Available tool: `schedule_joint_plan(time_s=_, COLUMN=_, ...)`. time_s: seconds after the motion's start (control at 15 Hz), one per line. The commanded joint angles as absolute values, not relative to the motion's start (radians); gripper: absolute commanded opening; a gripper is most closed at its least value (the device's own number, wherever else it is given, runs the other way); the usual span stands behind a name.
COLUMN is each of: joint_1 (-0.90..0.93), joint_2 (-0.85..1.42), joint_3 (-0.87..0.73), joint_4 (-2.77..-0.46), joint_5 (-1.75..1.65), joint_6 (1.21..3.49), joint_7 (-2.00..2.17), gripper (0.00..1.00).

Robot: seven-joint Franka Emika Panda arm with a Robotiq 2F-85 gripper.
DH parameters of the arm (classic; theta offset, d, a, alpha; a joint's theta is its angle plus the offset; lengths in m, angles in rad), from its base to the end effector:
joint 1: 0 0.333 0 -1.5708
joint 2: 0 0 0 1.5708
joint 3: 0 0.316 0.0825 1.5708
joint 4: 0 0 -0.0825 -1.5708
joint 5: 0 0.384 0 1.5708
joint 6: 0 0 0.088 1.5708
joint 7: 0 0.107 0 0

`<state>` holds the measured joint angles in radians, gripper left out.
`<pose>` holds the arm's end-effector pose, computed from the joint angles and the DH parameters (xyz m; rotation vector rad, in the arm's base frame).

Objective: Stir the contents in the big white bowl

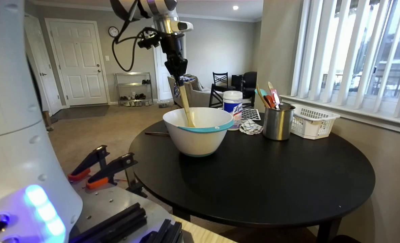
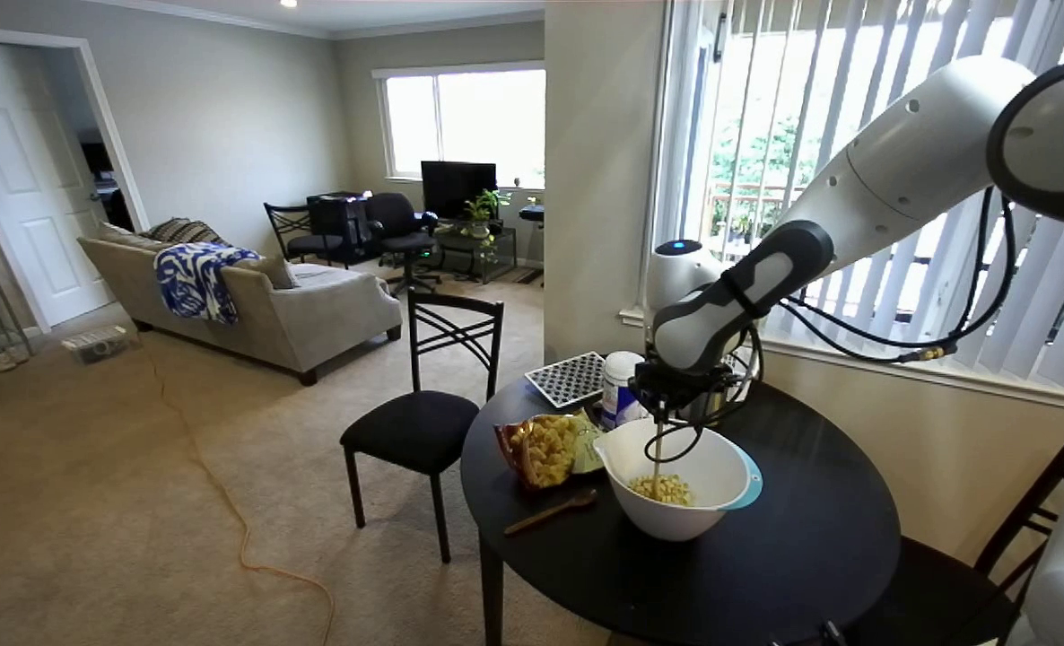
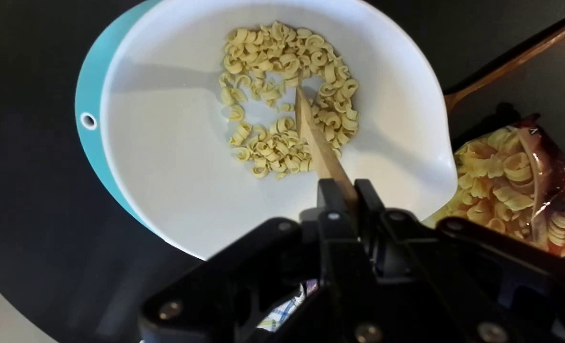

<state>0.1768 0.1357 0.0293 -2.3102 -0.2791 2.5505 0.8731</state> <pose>0.5202 0.1125 0.2955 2.9692 -0.6693 0.2645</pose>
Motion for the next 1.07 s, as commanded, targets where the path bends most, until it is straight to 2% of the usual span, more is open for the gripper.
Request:
schedule_joint_plan(time_s=0.0, joint_1=0.145, joint_2=0.068, joint_3=0.028, joint_4=-2.419, joint_5=-0.238, joint_6=2.596, joint_7=0.848, gripper=0.05)
schedule_joint_plan(time_s=0.4, joint_1=0.115, joint_2=0.046, joint_3=0.022, joint_4=-2.431, joint_5=-0.254, joint_6=2.471, joint_7=0.873, gripper=0.05)
schedule_joint_plan(time_s=1.0, joint_1=0.133, joint_2=0.112, joint_3=0.037, joint_4=-2.289, joint_5=-0.359, joint_6=2.370, joint_7=0.936, gripper=0.05)
